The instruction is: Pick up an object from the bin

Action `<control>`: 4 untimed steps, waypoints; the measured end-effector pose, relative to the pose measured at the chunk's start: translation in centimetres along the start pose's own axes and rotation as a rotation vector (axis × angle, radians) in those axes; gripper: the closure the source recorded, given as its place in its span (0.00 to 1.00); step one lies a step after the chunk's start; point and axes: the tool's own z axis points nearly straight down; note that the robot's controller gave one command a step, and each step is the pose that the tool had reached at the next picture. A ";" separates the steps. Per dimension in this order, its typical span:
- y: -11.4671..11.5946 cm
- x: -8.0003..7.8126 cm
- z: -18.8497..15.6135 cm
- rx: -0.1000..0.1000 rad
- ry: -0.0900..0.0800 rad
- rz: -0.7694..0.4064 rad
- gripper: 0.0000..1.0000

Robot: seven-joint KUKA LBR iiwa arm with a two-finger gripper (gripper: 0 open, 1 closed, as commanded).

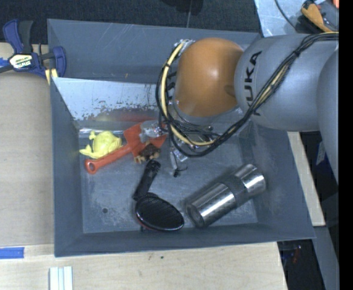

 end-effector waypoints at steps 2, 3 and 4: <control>0.4 -1.4 6.2 0.006 -0.013 -0.431 0.00; -0.4 0.1 5.4 -0.002 0.003 0.000 1.00; -0.4 0.1 5.4 -0.002 0.003 0.000 1.00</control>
Offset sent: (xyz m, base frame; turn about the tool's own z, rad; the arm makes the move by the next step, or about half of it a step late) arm 0.0091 0.0108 -0.0627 -0.4348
